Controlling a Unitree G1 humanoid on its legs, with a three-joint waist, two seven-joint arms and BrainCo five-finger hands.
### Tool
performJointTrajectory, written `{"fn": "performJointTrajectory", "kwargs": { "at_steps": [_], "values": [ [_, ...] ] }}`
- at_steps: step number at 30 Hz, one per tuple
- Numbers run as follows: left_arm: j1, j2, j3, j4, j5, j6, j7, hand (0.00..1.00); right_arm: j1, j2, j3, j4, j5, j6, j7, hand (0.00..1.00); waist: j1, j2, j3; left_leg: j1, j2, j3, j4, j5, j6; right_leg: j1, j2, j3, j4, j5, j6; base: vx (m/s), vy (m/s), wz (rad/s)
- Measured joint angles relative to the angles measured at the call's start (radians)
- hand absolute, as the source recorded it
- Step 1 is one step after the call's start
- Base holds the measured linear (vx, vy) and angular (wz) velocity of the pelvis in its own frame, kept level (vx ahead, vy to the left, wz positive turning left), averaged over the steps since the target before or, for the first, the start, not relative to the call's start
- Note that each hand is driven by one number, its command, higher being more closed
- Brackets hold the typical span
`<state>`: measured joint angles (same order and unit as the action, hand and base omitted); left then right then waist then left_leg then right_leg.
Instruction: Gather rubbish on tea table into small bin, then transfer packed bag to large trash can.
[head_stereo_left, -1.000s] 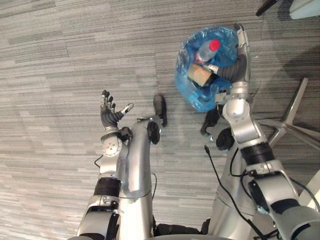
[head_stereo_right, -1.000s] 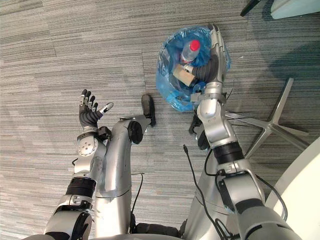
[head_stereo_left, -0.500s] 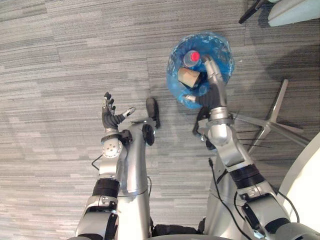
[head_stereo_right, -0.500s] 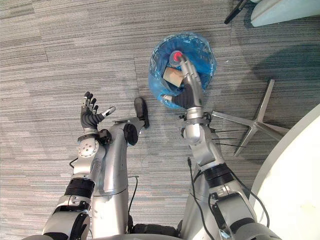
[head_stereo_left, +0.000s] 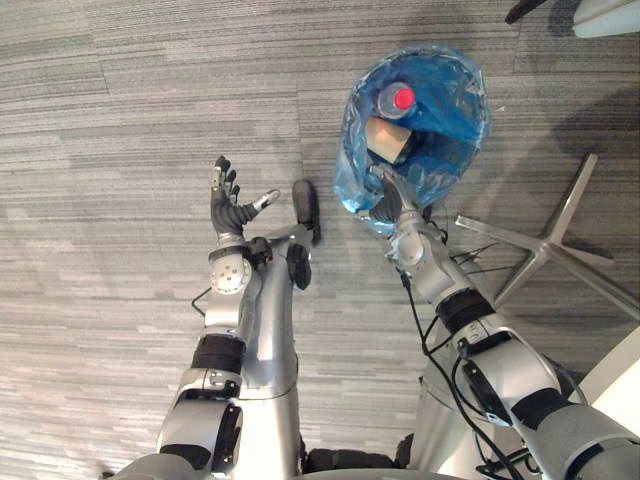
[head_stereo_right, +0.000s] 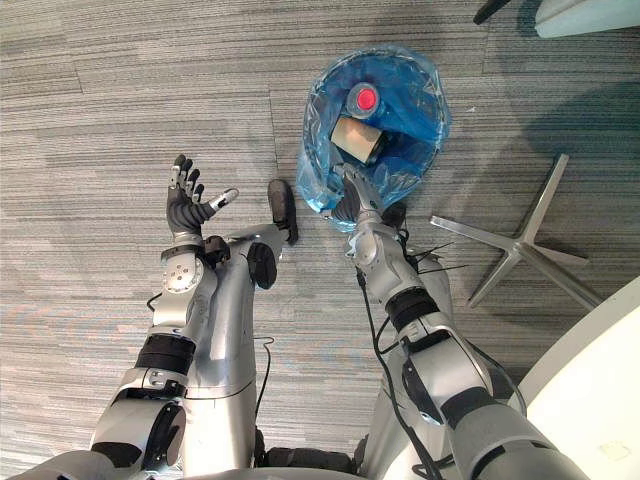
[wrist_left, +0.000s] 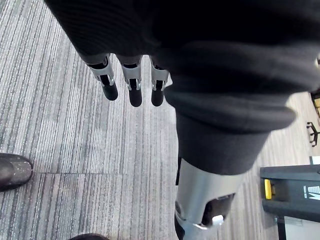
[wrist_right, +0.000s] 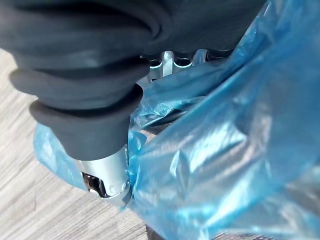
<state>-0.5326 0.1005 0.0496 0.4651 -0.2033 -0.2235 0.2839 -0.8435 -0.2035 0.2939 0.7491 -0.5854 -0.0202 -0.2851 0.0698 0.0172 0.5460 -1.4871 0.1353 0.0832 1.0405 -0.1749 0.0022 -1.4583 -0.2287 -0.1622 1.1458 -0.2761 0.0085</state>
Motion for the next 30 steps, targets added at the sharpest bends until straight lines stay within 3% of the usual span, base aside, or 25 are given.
{"fn": "performJointTrajectory", "kwargs": {
  "at_steps": [6, 13, 18, 21, 23, 24, 26, 30],
  "values": [
    [0.001, -0.013, 0.000, 0.004, 0.001, -0.001, 0.001, 0.00, 0.049, -0.001, -0.010, -0.167, 0.047, -0.005, -0.022, 1.00, 0.000, 0.000, -0.001, 0.014, 0.004, -0.004, 0.000, 0.001, -0.006, 0.019, 0.003, -0.006, -0.001, -0.003, 0.004, -0.04, 0.034, 0.00],
    [0.066, -0.051, -0.037, 0.017, 0.020, 0.021, -0.001, 0.00, 0.193, 0.025, -0.041, -0.388, 0.127, -0.020, -0.039, 1.00, -0.002, -0.012, -0.007, 0.149, 0.014, -0.010, -0.045, 0.001, -0.007, 0.168, 0.019, -0.027, -0.067, 0.003, -0.005, -0.01, 0.014, -0.02],
    [0.164, -0.052, -0.058, 0.015, 0.047, 0.026, -0.022, 0.00, 0.338, 0.072, -0.044, -0.497, 0.188, -0.027, -0.020, 1.00, -0.003, -0.043, -0.024, 0.346, 0.010, -0.003, -0.166, 0.026, -0.023, 0.361, 0.027, -0.050, -0.175, 0.011, -0.012, 0.00, -0.028, 0.08],
    [0.231, -0.062, -0.069, 0.015, 0.049, 0.042, -0.029, 0.00, 0.450, 0.103, -0.046, -0.584, 0.276, -0.045, 0.009, 1.00, -0.005, -0.052, -0.031, 0.521, 0.005, -0.002, -0.250, 0.030, -0.027, 0.540, 0.035, -0.071, -0.262, 0.021, -0.020, 0.07, -0.057, 0.08],
    [0.297, -0.063, -0.070, 0.014, 0.050, 0.043, -0.044, 0.00, 0.524, 0.130, -0.045, -0.619, 0.346, -0.049, 0.035, 1.00, -0.006, -0.073, -0.070, 0.628, 0.002, 0.008, -0.310, 0.031, -0.029, 0.646, 0.040, -0.077, -0.325, 0.027, -0.011, 0.14, -0.056, 0.04],
    [0.368, -0.070, -0.083, 0.013, 0.050, 0.044, -0.051, 0.00, 0.609, 0.141, -0.043, -0.637, 0.409, -0.053, 0.057, 1.00, -0.005, -0.091, -0.107, 0.741, 0.001, 0.008, -0.366, 0.031, -0.029, 0.770, 0.051, -0.090, -0.399, 0.033, -0.002, 0.17, -0.038, 0.06],
    [0.418, -0.070, -0.086, 0.013, 0.050, 0.044, -0.063, 0.00, 0.662, 0.151, -0.039, -0.677, 0.452, -0.060, 0.077, 1.00, -0.005, -0.103, -0.141, 0.811, 0.001, 0.015, -0.408, 0.032, -0.028, 0.842, 0.057, -0.097, -0.451, 0.039, 0.006, 0.18, -0.017, 0.01],
    [0.565, -0.073, -0.091, 0.015, 0.061, 0.045, -0.089, 0.00, 0.768, 0.180, -0.039, -0.757, 0.549, -0.130, 0.133, 1.00, -0.005, -0.118, -0.263, 1.044, 0.003, 0.060, -0.566, 0.044, -0.031, 1.070, 0.093, -0.087, -0.667, 0.097, 0.032, 0.20, 0.025, -0.22]
  ]
}}
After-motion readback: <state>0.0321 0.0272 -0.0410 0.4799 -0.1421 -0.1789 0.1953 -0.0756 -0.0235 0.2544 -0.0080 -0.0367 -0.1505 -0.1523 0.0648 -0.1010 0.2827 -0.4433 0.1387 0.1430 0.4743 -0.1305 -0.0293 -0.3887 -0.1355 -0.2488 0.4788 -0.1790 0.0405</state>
